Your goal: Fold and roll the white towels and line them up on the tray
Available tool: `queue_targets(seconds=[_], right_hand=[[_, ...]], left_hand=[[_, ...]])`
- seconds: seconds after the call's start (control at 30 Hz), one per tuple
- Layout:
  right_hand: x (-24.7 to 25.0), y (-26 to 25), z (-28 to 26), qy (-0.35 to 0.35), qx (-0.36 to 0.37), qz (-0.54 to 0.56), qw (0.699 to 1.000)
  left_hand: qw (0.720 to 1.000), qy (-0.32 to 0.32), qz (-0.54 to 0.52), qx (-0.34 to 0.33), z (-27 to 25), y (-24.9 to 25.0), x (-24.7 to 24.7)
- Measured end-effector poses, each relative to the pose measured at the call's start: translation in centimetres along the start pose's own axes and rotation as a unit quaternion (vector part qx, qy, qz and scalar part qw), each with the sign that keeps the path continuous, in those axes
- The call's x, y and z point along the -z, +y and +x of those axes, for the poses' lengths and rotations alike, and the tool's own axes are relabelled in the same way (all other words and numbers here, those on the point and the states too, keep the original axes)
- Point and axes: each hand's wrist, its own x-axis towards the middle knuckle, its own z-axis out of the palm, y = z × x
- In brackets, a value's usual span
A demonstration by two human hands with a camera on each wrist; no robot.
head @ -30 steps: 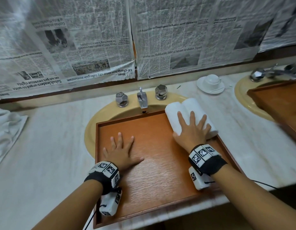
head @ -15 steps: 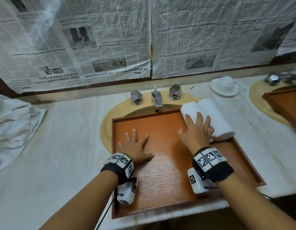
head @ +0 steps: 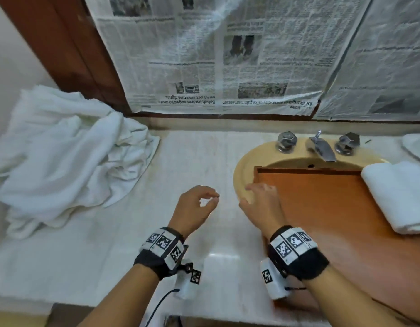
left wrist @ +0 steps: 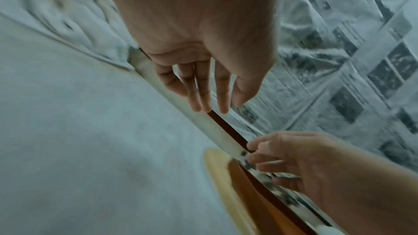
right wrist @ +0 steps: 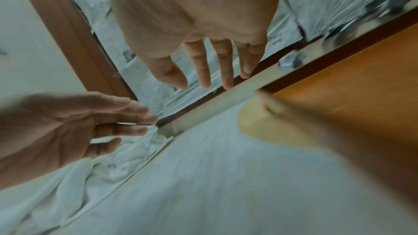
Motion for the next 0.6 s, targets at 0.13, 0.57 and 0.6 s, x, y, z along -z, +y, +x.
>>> queue_targets(seconds=[0.13,0.57,0.6], right_hand=[[-7.2,-6.8,1.0,-0.046,0.027,0.046,0.998],[-19.5,-14.5,3.2,-0.179,-0.067,-0.194,0.962],[-19.5,-14.5,3.1,-0.179,-0.067,-0.199,0.961]], left_hand=[[0.997,0.070,0.029,0.032,-1.0,-6.1,9.9],[0.929,0.216,0.278,0.111,1.8,-14.3,31.6],[0.927,0.203,0.286,0.135,1.8,-14.8,31.7]])
